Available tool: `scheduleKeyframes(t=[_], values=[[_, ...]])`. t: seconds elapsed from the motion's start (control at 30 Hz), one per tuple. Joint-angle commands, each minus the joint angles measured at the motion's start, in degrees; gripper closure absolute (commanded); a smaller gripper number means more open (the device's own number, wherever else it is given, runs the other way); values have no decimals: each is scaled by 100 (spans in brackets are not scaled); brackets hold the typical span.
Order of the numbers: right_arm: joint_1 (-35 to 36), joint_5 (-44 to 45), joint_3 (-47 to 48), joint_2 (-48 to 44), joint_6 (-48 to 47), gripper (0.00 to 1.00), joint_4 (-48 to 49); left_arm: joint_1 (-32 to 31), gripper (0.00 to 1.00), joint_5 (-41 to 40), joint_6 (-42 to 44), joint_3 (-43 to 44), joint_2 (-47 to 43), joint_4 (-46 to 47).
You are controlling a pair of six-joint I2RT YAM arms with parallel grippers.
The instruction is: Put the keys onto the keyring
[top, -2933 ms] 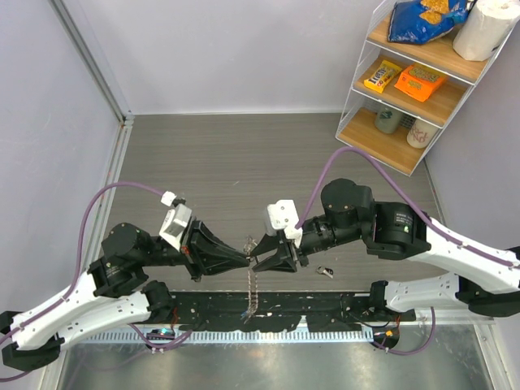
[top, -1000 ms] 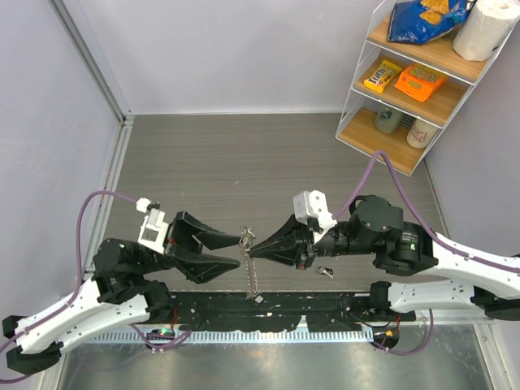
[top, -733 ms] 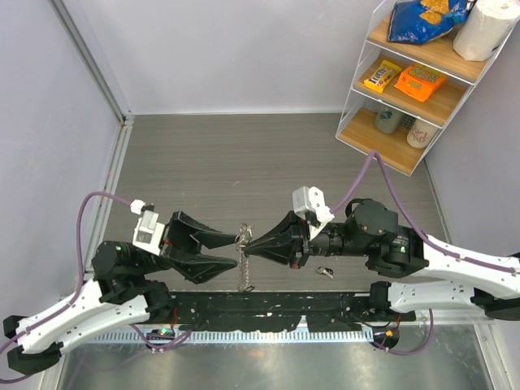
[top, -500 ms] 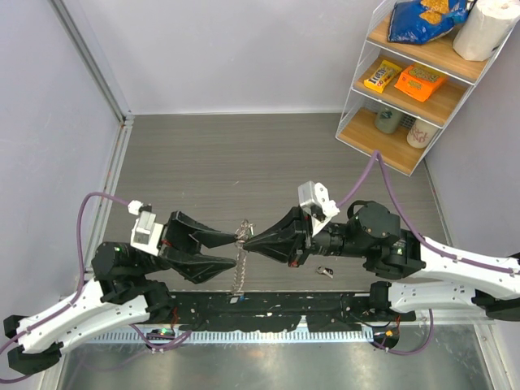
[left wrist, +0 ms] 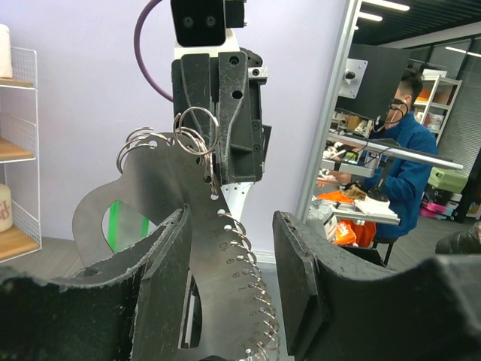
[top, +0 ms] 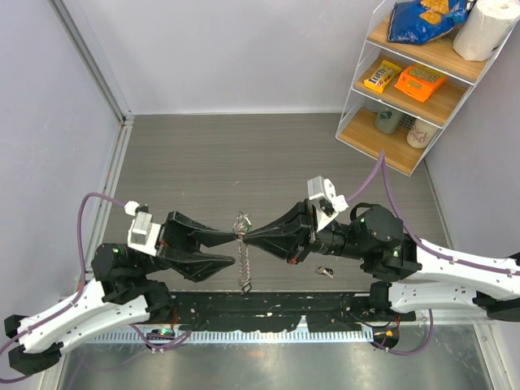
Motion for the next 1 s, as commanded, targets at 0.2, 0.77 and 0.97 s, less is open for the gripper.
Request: scheduleKeyframes(t=[0.2,0.77,0.97], values=[[38,138,3,33,59,95,721,13,53,-141,18,-10,-50,506],[38,76,-41,182,137,94,906,22,69,-114,-8,42,152,682],[38,15,-32,235,164,95,1003,22,74,-106,-17,69,179,699]])
